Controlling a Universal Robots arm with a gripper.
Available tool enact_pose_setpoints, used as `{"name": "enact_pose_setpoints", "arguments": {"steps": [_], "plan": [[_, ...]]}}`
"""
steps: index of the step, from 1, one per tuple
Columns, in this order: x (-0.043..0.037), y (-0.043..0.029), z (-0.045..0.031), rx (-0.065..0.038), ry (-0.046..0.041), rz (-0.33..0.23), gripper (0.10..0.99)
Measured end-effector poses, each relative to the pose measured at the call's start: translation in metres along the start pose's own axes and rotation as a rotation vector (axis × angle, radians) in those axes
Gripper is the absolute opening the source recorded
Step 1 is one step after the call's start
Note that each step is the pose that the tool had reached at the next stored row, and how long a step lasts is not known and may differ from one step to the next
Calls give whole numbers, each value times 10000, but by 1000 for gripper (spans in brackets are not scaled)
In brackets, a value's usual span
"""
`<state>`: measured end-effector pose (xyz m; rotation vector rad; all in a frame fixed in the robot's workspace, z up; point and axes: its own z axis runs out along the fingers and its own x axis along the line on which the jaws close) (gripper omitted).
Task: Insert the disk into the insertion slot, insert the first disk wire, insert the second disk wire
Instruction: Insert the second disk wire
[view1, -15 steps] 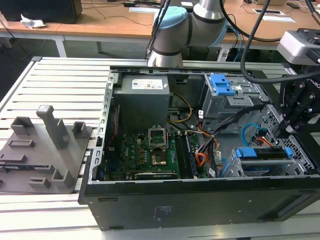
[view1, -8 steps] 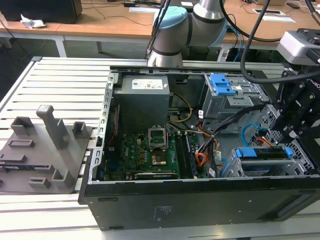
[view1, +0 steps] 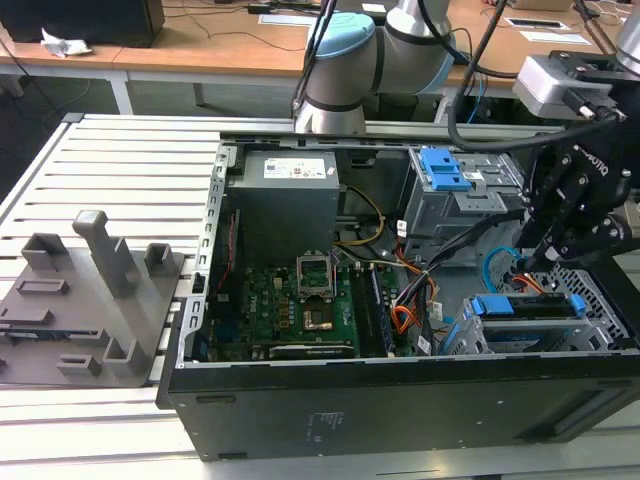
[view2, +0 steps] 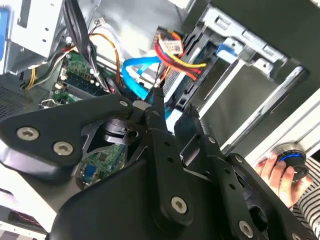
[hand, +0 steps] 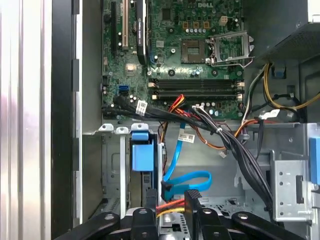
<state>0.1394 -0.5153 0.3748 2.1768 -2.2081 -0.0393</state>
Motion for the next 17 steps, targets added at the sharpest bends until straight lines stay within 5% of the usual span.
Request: {"name": "enact_pose_setpoints", "arguments": {"steps": [4,13,17], "plan": [[1,116,55,2,101,-8,361],[0,58,79,-2,102,-57,361],[-1,56,79,-2,102,-58,220]]}}
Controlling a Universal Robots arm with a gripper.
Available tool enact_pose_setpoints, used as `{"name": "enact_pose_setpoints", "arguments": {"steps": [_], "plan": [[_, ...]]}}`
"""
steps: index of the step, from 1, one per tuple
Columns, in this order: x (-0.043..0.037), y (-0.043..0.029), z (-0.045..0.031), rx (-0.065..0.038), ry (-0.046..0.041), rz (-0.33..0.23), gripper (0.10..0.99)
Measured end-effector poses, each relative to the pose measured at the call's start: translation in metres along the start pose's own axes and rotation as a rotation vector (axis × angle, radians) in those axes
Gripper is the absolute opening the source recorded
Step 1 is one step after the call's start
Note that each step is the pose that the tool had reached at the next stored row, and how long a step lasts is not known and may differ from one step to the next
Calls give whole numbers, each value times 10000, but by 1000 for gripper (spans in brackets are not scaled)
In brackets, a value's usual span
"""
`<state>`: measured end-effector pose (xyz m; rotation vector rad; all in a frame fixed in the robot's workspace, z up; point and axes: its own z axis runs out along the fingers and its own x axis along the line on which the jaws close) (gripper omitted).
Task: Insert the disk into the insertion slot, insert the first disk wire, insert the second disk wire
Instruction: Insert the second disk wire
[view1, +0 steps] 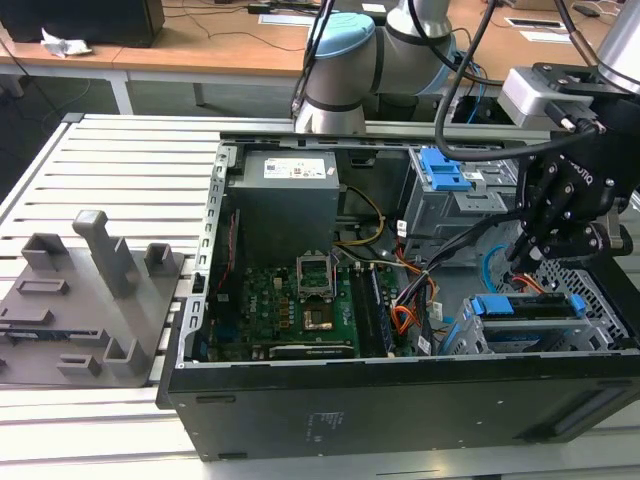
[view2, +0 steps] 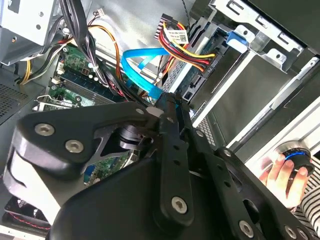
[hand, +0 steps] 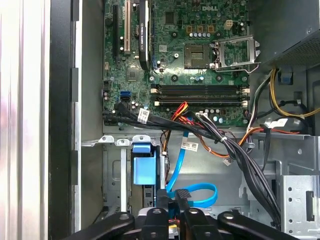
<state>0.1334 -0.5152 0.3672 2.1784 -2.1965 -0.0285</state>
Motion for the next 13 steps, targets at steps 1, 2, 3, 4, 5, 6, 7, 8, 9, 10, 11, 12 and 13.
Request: {"name": "enact_pose_setpoints", "arguments": {"steps": [1,2,3,4,5,6,7,8,9,10,11,12,13], "plan": [[0,0,0,0,0,0,165],[0,0,0,0,0,1,161],[0,0,0,0,0,1,161],[0,0,0,0,0,1,161],[0,0,0,0,0,1,161],[14,-1,0,0,1,0,161],[66,-2,2,0,-1,-1,161],[110,-2,3,0,1,0,161],[135,-3,6,0,2,0,161],[164,-14,19,-1,-6,0,161],[179,-39,41,-6,-13,0,161],[182,-60,57,-11,-15,0,161],[187,-85,78,-13,-12,0,161]]}}
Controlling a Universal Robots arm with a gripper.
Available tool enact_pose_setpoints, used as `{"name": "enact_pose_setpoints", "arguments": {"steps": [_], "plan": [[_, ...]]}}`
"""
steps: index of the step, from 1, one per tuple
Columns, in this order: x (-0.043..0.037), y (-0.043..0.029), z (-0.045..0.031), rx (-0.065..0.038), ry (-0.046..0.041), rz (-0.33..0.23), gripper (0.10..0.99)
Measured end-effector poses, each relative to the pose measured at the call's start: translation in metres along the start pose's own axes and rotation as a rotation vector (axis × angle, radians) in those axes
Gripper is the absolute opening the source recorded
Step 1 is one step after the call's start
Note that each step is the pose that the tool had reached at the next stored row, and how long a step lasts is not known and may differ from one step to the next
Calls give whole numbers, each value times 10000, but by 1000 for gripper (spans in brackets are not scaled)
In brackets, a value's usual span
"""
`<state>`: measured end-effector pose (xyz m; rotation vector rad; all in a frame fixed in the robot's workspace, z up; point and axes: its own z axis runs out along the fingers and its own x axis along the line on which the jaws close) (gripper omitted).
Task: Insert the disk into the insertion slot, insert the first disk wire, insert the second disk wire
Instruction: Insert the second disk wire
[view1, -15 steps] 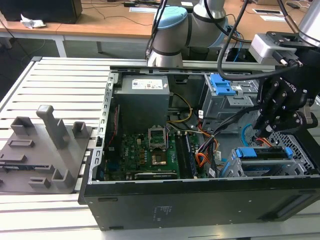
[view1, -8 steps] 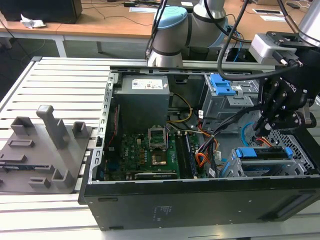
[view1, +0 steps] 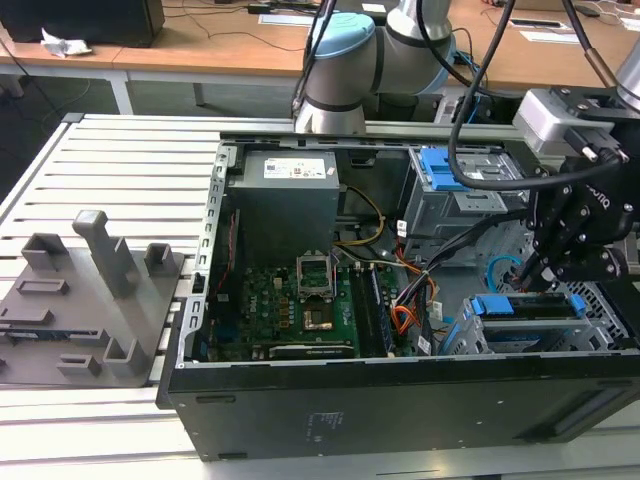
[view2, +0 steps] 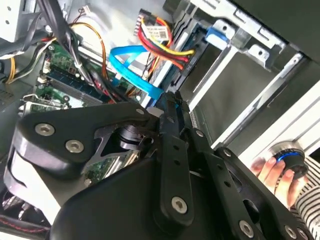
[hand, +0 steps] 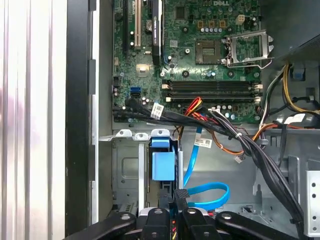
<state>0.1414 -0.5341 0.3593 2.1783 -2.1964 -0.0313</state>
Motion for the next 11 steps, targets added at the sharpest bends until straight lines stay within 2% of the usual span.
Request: {"name": "enact_pose_setpoints", "arguments": {"steps": [3,8,11], "plan": [[25,-55,84,-2,-1,0,161],[24,-80,113,-2,-1,-2,161],[20,-82,124,-1,-42,-56,161]]}}
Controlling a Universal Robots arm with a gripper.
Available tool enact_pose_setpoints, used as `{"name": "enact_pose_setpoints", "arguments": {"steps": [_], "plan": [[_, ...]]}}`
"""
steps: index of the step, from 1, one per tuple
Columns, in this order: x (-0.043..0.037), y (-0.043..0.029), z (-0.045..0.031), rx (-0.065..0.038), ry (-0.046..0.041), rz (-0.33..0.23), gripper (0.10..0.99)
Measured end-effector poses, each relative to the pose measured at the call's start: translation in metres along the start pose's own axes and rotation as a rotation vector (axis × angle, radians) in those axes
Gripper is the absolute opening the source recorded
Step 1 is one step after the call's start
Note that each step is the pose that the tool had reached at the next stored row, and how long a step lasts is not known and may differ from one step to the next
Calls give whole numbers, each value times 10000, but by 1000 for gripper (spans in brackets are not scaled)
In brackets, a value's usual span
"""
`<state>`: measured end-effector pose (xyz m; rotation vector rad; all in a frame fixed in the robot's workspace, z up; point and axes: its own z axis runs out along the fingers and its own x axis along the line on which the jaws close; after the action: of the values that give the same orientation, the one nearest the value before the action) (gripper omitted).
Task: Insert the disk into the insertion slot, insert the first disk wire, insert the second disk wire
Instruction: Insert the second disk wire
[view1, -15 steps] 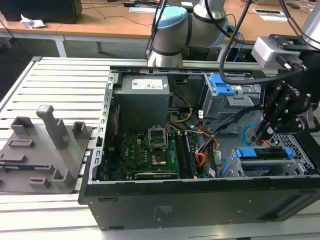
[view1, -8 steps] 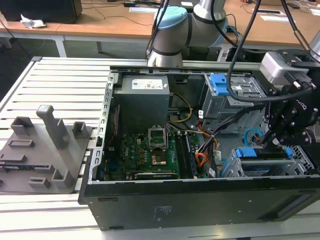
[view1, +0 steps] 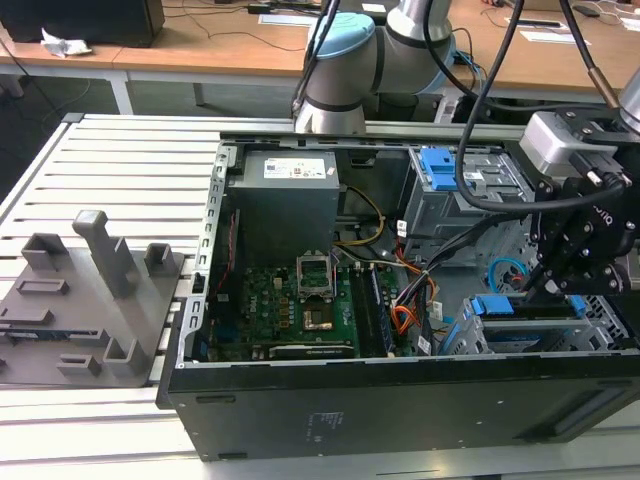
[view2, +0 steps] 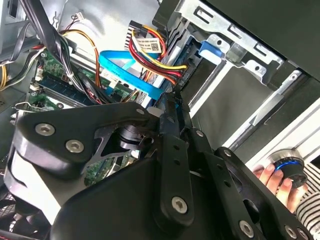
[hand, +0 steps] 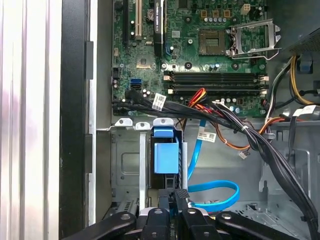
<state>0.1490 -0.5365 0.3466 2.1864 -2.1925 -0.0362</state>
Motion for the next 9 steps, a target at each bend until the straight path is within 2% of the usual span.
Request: {"name": "enact_pose_setpoints", "arguments": {"steps": [5,9], "plan": [[-19,-4,43,1,-23,-117,161],[-20,-4,36,2,-32,-147,161]]}}
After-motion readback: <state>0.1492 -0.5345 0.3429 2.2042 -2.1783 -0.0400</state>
